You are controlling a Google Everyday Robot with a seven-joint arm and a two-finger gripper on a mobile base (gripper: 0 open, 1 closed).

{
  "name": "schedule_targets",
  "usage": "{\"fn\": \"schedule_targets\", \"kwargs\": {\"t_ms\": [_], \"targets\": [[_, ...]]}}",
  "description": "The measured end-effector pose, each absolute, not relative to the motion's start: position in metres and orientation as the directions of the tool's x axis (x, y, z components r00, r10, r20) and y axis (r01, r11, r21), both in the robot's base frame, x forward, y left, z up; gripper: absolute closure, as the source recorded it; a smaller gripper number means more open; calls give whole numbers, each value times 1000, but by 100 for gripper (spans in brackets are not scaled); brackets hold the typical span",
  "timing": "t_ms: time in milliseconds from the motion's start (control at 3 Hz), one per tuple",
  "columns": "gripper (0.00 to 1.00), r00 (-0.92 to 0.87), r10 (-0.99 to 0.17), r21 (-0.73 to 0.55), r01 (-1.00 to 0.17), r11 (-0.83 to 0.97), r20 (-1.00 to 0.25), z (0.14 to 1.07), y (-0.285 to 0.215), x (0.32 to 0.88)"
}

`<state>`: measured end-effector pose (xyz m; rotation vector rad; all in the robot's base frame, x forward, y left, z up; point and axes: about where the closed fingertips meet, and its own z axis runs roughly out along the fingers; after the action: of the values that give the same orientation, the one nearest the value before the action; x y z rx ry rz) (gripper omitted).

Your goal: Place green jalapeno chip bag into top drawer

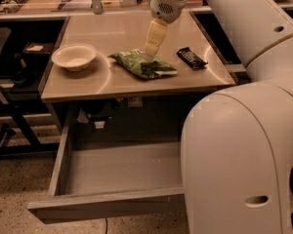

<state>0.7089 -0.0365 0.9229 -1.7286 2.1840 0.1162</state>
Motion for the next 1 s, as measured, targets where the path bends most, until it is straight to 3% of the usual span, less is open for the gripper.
{"fn": "schedule_targets", "kwargs": {"t_ms": [1000], "targets": [[0, -200, -898, -39, -972, 233, -393, 871, -2, 731]]}}
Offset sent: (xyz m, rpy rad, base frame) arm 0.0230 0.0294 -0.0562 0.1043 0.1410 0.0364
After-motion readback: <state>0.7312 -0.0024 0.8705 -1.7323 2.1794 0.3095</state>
